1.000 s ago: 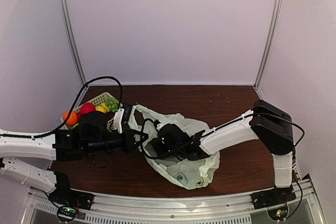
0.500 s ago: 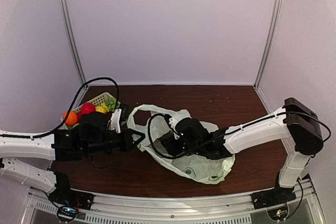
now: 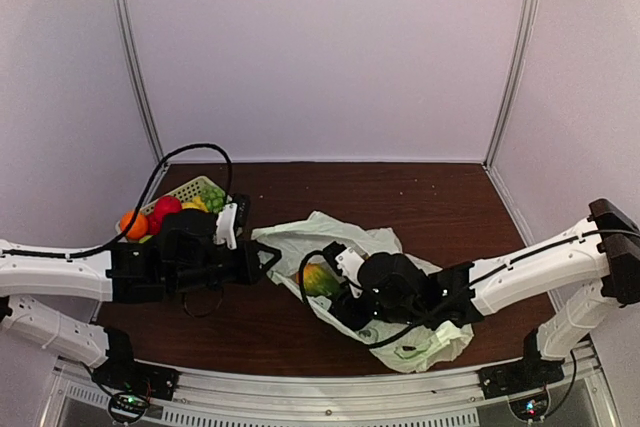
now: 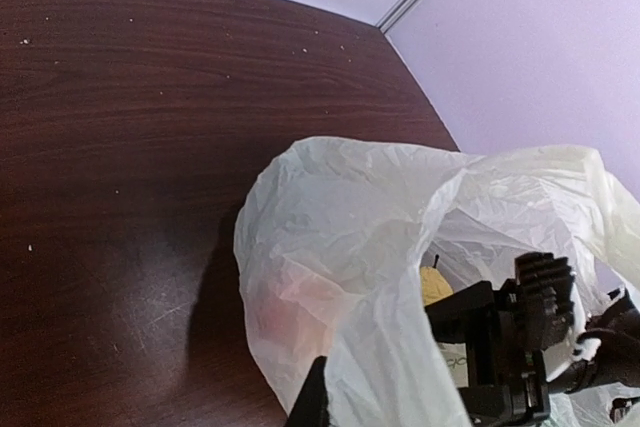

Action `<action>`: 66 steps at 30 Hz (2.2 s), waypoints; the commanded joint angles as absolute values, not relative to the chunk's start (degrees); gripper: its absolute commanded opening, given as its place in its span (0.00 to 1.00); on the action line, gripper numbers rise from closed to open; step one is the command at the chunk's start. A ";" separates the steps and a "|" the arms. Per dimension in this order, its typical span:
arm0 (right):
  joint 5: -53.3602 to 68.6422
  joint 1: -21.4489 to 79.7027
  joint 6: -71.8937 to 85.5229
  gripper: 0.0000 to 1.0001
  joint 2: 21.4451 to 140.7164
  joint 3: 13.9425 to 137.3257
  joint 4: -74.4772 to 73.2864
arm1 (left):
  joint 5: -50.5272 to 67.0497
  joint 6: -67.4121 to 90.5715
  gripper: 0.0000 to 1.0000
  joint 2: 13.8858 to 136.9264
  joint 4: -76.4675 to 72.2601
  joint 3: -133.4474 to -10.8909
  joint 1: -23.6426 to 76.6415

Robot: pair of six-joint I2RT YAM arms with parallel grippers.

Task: Untie the knot of the plastic bag and take out the fruit
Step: Pick up the fake fruit from the takeout bag.

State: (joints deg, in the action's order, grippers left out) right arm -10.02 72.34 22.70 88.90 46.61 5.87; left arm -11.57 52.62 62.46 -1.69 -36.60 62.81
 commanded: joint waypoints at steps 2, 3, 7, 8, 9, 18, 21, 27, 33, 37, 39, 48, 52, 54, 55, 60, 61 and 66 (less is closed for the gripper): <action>-14.48 75.12 22.99 0.32 85.46 47.69 1.66 | -8.39 50.67 0.00 67.62 -5.47 -41.62 62.97; -14.87 75.14 22.92 0.32 85.68 48.31 1.49 | -6.62 49.53 0.00 69.20 -6.32 -42.52 63.00; -17.35 75.13 22.51 0.32 89.46 52.95 0.58 | -0.95 47.42 0.00 72.93 -9.13 -45.48 63.17; -18.06 75.14 22.36 0.32 91.00 54.95 -0.88 | -0.51 47.30 0.00 73.24 -9.36 -45.87 63.29; -18.59 75.10 22.19 0.32 92.46 56.82 -1.95 | -0.44 47.17 0.00 73.40 -9.55 -46.06 63.48; -19.69 75.14 21.12 0.32 95.35 66.16 -6.05 | -5.38 49.34 0.00 68.28 -4.95 -42.66 63.68; -19.77 75.15 20.69 0.32 92.13 65.99 -8.09 | -10.16 51.08 0.00 64.96 -0.84 -40.94 63.72; -18.80 75.22 21.87 0.33 83.08 60.73 -10.17 | -13.24 53.23 0.00 58.98 1.53 -37.11 63.40; -14.06 76.16 22.95 0.33 78.91 55.22 -10.26 | -13.15 52.91 0.00 59.09 2.25 -38.04 63.25; -12.18 78.24 21.90 0.33 77.79 53.16 -10.45 | -12.88 51.60 0.00 60.98 2.28 -40.23 63.21; -11.76 79.09 21.89 0.33 76.81 52.49 -10.30 | -12.75 51.15 0.00 62.31 2.52 -41.24 63.09; -11.76 81.02 23.61 0.34 68.83 51.48 -4.92 | -9.92 50.82 0.00 64.29 -1.70 -41.06 62.67; -11.02 81.10 23.27 0.34 67.65 51.66 -0.75 | -5.20 48.19 0.00 66.93 -3.34 -42.76 62.66; -11.71 81.06 22.55 0.35 68.07 52.82 -0.19 | -3.10 47.10 0.00 68.74 -3.30 -44.25 62.62; -11.81 81.09 21.98 0.35 68.48 53.44 -0.18 | -2.20 46.70 0.00 69.72 -3.31 -44.90 62.66; -15.14 81.10 21.07 0.34 72.03 57.80 1.27 | -0.15 45.67 0.00 72.83 -4.35 -46.89 62.67; -16.03 81.09 21.13 0.34 72.76 58.96 0.92 | -0.02 45.62 0.00 73.12 -4.65 -47.05 62.67; -20.39 80.88 21.23 0.36 74.91 63.73 0.51 | -0.45 45.62 0.00 72.92 -4.47 -47.06 62.67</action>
